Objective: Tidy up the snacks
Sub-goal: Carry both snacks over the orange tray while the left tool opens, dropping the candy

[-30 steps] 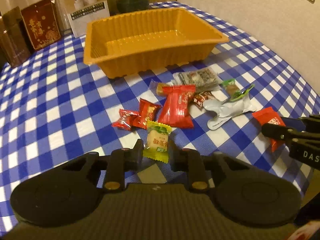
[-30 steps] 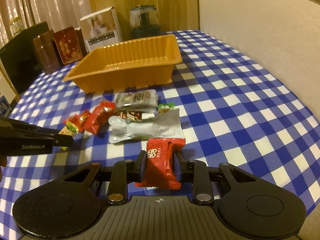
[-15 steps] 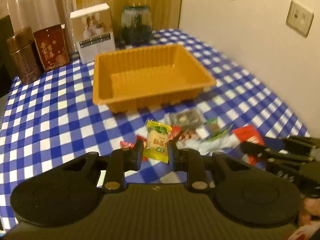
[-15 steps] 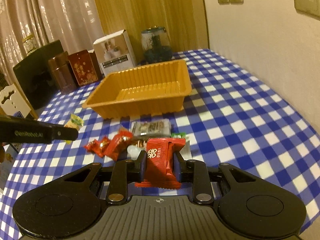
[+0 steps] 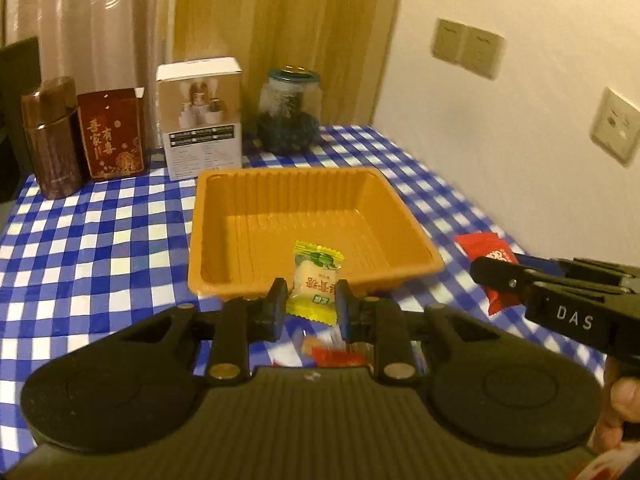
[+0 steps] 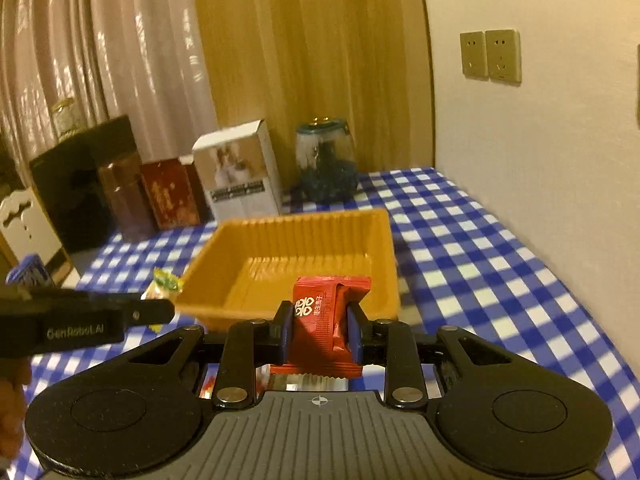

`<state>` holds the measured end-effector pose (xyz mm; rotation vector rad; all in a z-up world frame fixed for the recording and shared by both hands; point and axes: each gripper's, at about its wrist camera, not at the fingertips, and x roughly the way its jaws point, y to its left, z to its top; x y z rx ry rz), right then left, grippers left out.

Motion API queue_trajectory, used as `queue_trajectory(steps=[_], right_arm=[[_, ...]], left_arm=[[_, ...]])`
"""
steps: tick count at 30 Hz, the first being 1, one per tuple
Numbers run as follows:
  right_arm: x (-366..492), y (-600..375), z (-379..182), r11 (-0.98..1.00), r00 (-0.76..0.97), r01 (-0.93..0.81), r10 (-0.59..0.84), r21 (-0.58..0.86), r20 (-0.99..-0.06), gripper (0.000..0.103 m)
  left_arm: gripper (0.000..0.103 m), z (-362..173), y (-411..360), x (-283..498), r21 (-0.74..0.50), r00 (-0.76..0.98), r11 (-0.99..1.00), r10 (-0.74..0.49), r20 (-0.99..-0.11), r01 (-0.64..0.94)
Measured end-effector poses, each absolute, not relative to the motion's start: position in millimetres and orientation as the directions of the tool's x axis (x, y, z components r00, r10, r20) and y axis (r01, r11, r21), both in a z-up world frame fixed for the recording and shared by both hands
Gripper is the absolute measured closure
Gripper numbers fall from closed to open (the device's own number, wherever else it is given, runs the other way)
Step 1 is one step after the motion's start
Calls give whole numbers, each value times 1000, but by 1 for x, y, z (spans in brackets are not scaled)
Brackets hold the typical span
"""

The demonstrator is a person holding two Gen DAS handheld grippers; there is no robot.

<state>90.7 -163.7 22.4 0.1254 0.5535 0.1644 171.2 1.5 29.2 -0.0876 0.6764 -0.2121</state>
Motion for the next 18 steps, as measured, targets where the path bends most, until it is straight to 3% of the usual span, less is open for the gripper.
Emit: queue_trajectory(steps=[18], right_arm=[[206,-184,-10,977,827,-147,208,158,-523,75]], left_arm=[[80,0,7,266,-128,770,984,-177,-613,124]])
